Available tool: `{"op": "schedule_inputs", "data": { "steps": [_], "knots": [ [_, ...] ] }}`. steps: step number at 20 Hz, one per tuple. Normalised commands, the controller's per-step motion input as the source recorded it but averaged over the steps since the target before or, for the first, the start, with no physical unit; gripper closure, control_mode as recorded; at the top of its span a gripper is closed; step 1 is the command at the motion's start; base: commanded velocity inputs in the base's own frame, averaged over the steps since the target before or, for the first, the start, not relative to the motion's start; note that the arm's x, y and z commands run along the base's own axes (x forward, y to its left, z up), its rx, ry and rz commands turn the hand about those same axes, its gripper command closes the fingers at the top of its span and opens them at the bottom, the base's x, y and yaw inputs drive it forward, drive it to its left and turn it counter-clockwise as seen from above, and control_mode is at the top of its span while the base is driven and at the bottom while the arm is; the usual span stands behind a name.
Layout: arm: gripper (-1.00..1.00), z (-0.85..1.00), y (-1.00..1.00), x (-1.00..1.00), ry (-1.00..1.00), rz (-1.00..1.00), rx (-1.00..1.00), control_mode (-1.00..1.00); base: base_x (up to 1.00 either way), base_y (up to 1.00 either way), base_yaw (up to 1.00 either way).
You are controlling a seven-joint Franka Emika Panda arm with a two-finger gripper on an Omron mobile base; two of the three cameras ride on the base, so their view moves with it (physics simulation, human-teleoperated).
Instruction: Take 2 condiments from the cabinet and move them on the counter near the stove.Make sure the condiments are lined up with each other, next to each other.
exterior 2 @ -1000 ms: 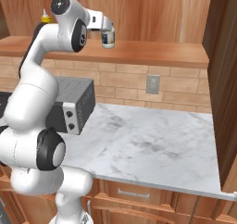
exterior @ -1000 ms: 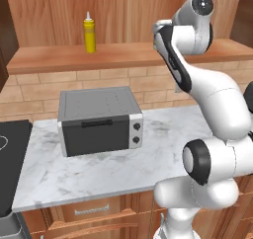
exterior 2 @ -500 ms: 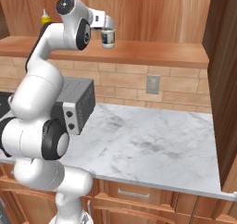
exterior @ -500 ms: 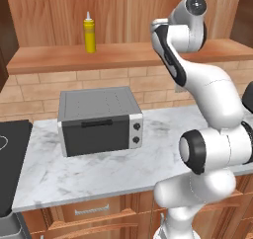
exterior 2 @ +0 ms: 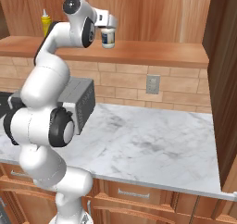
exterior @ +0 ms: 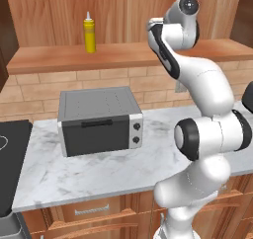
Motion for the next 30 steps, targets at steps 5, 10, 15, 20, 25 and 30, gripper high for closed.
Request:
{"op": "schedule_inputs", "data": {
  "steps": [5, 10, 15, 20, 25, 30],
  "knots": [
    [-1.00, 0.00, 0.00, 0.34, 0.00, 0.00, 0.00, -1.00, 0.00, 0.00, 0.00],
    [-1.00, 0.00, 0.00, 0.32, 0.00, 0.00, 0.00, -1.00, 0.00, 0.00, 0.00],
    [-1.00, 0.00, -0.01, 0.28, 0.00, 0.00, 0.00, -1.00, 0.00, 0.00, 0.00],
    [-1.00, 0.00, -0.05, 0.21, 0.00, 0.00, 0.00, -1.00, 0.00, 0.00, 0.00],
    [-1.00, 0.00, -0.07, 0.20, 0.00, 0.00, 0.00, -1.00, 0.00, 0.00, 0.00],
    [1.00, 0.00, -0.08, 0.22, 0.00, 0.00, 0.00, -1.00, 0.00, 0.00, 0.00]
  ]
}}
